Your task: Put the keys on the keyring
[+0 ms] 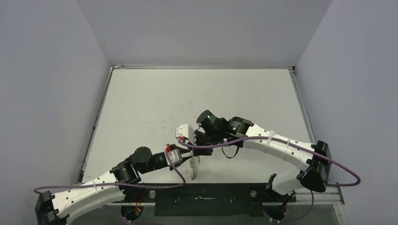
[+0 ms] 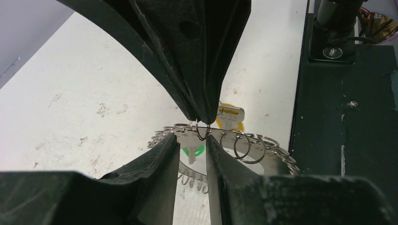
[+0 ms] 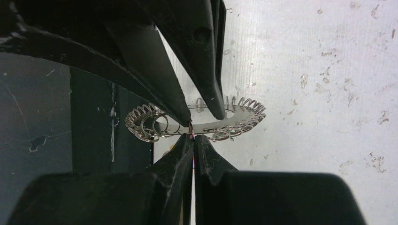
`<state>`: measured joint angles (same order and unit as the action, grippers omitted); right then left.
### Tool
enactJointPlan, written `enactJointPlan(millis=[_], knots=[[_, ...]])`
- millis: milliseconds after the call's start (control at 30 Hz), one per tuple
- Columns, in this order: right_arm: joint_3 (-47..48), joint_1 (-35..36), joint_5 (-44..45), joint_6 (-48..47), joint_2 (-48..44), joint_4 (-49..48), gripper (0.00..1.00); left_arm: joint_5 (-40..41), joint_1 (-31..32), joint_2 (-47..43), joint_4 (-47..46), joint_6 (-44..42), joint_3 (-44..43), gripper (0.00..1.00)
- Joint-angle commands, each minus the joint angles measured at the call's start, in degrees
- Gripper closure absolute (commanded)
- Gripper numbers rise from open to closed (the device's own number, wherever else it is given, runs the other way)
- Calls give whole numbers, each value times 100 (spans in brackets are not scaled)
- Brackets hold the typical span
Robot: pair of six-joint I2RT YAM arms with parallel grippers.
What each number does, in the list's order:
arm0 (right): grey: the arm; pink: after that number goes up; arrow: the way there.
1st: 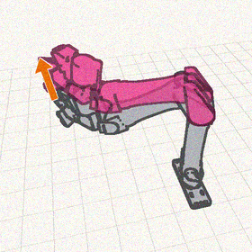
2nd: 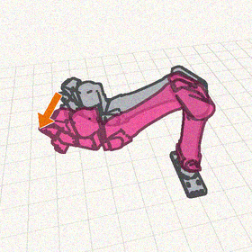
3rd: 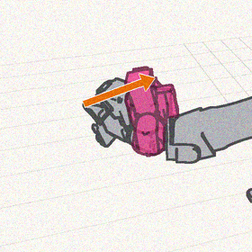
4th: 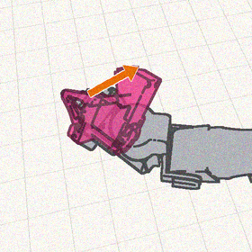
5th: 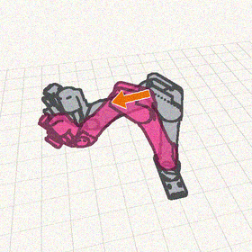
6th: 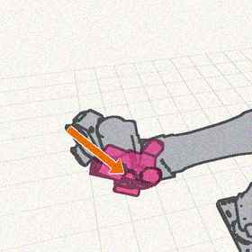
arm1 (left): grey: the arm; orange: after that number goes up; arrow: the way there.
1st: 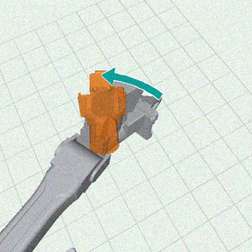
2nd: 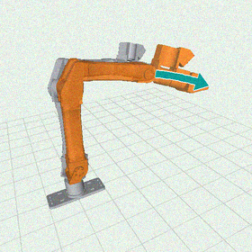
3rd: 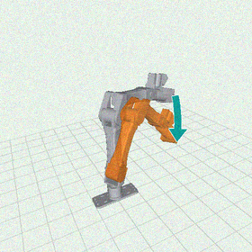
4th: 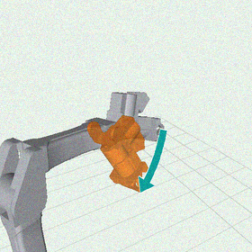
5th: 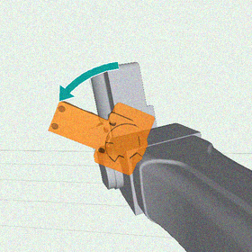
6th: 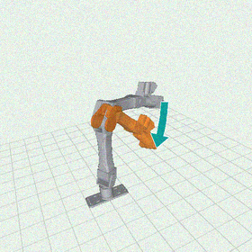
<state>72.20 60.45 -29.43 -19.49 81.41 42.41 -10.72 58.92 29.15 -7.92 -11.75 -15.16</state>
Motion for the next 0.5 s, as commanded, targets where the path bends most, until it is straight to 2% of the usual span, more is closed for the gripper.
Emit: enactJointPlan(millis=[0,233,467], knots=[[404,142,272,210,-4,76,100,-70,41,130,-256,-91,-242,75],[463,255,311,259,99,-5,100,-384,59,420,-774,-27,-163,80],[461,268,475,278,166,7,100,-476,85,363,-826,9,-151,75]])
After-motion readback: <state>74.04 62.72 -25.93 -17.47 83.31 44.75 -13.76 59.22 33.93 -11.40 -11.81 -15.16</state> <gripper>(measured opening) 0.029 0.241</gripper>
